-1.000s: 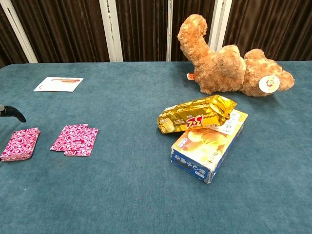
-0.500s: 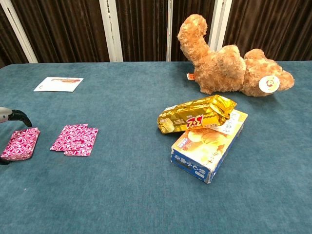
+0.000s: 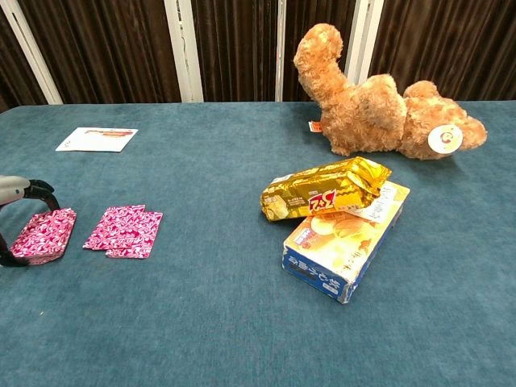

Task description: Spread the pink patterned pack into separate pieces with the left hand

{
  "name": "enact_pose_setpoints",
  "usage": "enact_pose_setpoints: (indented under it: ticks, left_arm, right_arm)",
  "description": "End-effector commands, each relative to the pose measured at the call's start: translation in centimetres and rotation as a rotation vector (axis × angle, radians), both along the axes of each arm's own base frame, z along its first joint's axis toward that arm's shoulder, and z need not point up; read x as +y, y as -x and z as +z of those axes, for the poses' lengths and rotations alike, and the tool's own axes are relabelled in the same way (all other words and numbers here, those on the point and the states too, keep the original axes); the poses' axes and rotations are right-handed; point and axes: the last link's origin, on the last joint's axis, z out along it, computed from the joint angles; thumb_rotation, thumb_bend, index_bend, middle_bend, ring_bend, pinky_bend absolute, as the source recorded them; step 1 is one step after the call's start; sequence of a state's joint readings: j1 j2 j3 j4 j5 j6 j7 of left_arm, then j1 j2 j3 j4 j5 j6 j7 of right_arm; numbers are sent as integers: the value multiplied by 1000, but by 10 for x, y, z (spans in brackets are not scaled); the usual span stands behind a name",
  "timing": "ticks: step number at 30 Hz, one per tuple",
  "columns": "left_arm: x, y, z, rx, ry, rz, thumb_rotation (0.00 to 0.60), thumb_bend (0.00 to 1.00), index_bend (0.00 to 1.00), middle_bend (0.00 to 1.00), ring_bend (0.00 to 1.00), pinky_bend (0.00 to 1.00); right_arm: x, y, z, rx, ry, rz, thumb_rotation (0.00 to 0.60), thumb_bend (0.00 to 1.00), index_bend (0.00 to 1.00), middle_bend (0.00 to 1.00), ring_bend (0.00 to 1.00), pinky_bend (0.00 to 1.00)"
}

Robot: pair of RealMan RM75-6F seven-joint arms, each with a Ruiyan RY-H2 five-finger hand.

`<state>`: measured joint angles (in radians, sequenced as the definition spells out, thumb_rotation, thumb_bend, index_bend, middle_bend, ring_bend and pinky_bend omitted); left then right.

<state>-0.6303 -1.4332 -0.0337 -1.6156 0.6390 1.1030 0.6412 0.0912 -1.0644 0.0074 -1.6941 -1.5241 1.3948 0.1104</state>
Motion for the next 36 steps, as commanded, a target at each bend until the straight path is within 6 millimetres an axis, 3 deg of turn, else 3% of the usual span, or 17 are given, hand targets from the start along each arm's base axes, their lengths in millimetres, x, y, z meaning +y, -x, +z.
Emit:
enact_pose_setpoints:
  ticks: [1,12,26,33,36]
  left_arm:
    - [-1,-6,2,-28,-6,-16,600,468,487,0,0,0]
    - [-26,-42,2,-110,64,-135,600,468,496,0,0,0]
    - [-74,-51,-4,-118,190,-226,600,454,468,0,0,0]
    - [-86,-46,-6,-58,233,-240,600,218,241,0,0,0]
    - [-87,-44,-3,-42,238,-230,600,166,136,0,0,0]
  right_arm:
    - [0,0,0,-1,1,0,600,363,0,0,0,49]
    - [0,0,0,1,3,0,600,362,0,0,0,49]
    - [0,0,0,-1,4,-4,600,363,0,0,0,49]
    - [0,0,0,-2,5,-4,600,362,0,0,0,49]
    - [-1,0,0,-1,5,-3,600,363,0,0,0,49]
